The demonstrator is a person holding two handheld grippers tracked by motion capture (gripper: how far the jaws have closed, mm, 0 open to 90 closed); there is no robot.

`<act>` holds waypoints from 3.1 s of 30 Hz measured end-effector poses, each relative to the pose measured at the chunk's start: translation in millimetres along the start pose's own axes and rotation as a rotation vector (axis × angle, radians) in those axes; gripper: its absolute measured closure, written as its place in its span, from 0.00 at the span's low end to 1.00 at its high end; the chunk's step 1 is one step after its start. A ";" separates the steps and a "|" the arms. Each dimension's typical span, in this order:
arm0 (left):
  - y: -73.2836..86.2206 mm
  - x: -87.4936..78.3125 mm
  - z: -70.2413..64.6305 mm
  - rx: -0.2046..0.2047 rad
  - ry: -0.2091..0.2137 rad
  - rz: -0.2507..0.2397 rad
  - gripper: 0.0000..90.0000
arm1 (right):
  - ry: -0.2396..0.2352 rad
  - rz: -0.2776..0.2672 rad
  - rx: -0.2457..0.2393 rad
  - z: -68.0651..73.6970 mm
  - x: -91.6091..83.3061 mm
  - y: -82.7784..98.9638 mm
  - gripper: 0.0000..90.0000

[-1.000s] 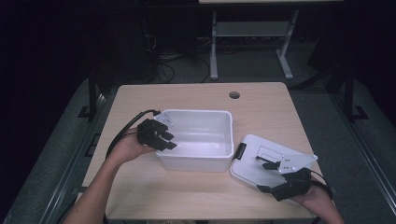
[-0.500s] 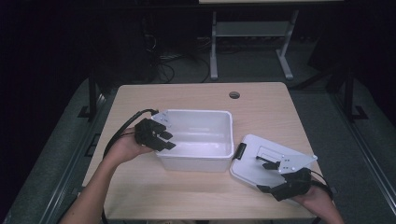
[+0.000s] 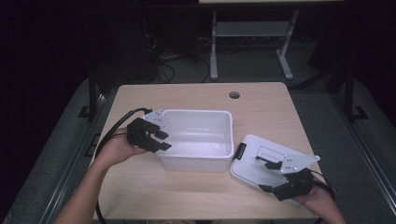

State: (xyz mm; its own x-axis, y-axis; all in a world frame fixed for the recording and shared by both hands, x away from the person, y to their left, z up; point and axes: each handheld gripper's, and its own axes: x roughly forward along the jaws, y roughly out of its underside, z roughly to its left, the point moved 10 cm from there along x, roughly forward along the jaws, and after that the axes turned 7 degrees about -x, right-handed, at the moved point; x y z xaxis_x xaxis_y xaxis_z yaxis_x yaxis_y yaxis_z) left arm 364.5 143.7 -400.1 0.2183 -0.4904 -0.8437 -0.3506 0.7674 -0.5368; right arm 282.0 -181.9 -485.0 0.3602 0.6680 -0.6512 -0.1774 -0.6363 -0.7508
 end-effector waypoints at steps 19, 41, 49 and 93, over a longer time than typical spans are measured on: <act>15.9 -29.8 -7.4 -0.014 -0.034 -0.019 0.62 | -0.001 0.006 -0.009 0.5 -1.6 -2.0 0.27; 53.3 -37.3 -12.3 -0.058 -0.045 -0.068 0.61 | -0.011 0.031 -0.013 6.9 2.7 -0.3 0.27; 63.2 -33.4 -15.8 -0.082 -0.040 -0.083 0.58 | -0.013 0.031 -0.020 8.1 4.5 -4.3 0.27; 119.2 4.1 -22.1 -0.152 -0.039 -0.110 0.52 | -0.007 0.070 -0.003 11.3 -3.4 -0.9 0.27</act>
State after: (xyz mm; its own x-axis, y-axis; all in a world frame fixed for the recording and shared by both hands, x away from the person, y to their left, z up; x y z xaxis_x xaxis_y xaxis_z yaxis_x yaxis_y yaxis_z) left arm 303.5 224.0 -467.4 0.2968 -0.5496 -0.7809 -0.4553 0.6374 -0.6217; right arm 270.6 -179.2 -483.4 0.3404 0.6247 -0.7028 -0.1993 -0.6825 -0.7032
